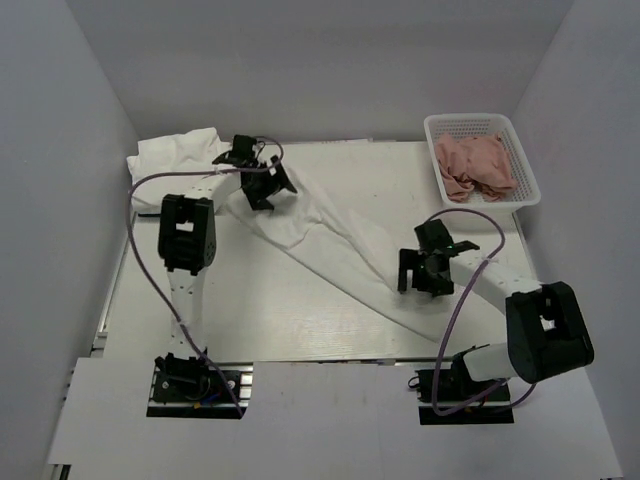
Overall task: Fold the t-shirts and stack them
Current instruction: Rotate the tshirt 90 degrees
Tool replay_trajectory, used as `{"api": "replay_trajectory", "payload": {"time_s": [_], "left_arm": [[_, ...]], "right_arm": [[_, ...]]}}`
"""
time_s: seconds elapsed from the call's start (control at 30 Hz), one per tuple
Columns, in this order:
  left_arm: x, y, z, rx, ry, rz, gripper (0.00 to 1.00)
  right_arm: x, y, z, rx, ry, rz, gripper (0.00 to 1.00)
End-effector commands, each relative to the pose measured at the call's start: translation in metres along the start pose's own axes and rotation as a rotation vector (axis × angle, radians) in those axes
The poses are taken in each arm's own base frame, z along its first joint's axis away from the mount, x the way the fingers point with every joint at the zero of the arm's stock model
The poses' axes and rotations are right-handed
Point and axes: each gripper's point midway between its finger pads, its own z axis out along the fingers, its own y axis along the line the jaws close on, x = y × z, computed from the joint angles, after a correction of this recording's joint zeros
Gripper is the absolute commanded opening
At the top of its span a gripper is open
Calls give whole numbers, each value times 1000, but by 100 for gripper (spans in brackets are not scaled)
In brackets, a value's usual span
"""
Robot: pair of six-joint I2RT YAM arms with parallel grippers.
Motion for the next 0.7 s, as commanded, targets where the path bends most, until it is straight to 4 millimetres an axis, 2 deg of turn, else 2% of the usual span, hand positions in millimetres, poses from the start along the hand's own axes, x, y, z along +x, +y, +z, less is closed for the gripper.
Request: {"api": "replay_trajectory", "payload": {"time_s": [0.0, 0.03, 0.07, 0.1, 0.13, 0.17, 0.2, 0.23, 0.27, 0.3, 0.33, 0.37, 0.4, 0.43, 0.47, 0.5, 0.53, 0.57, 0.6, 0.67], "left_arm": [[-25, 11, 77, -12, 24, 70, 100], [-68, -39, 70, 88, -80, 121, 100], [-79, -49, 79, 128, -95, 119, 100], [-80, -69, 103, 252, -103, 139, 100], [-88, -88, 105, 342, -127, 67, 100], [-93, -99, 107, 421, -153, 36, 100], [-114, -123, 99, 550, -264, 56, 100], [-109, -117, 118, 549, -264, 8, 100], [-109, -124, 124, 576, -271, -31, 100], [-128, -143, 112, 646, -343, -9, 100], [-123, -151, 119, 683, -350, -3, 100], [-116, -149, 135, 685, -356, -35, 100], [-116, -152, 137, 688, -382, -34, 100], [-117, -145, 143, 664, -392, -50, 100], [-116, -142, 150, 634, -427, -46, 100], [-111, -141, 154, 614, -429, -42, 100], [-115, -142, 153, 616, -447, -44, 100], [-118, -143, 152, 618, -466, -33, 100], [-115, -138, 157, 612, -456, -45, 100], [-121, -137, 158, 607, -491, -53, 100]], "right_arm": [[30, 44, -4, -160, 137, -159, 90], [45, 58, -11, -199, 192, -232, 90], [33, 74, -18, -240, 171, -301, 90], [44, 85, -20, -288, 234, -339, 90], [61, 96, -19, -301, 297, -434, 90], [56, 109, -23, -330, 295, -489, 90], [58, 126, -21, -389, 325, -542, 90], [53, 140, -18, -407, 335, -570, 90], [56, 158, -20, -426, 360, -651, 90], [63, 170, -23, -479, 383, -711, 90], [57, 188, -26, -528, 379, -737, 90], [67, 195, -26, -583, 415, -800, 90], [57, 215, -34, -631, 379, -828, 90], [66, 221, -30, -661, 428, -832, 90], [71, 228, -35, -704, 454, -839, 90], [62, 245, -42, -760, 419, -878, 90], [73, 256, -44, -849, 474, -863, 72], [74, 263, -44, -868, 467, -883, 64], [78, 269, -42, -867, 481, -912, 62], [74, 279, -44, -882, 469, -950, 64]]}}
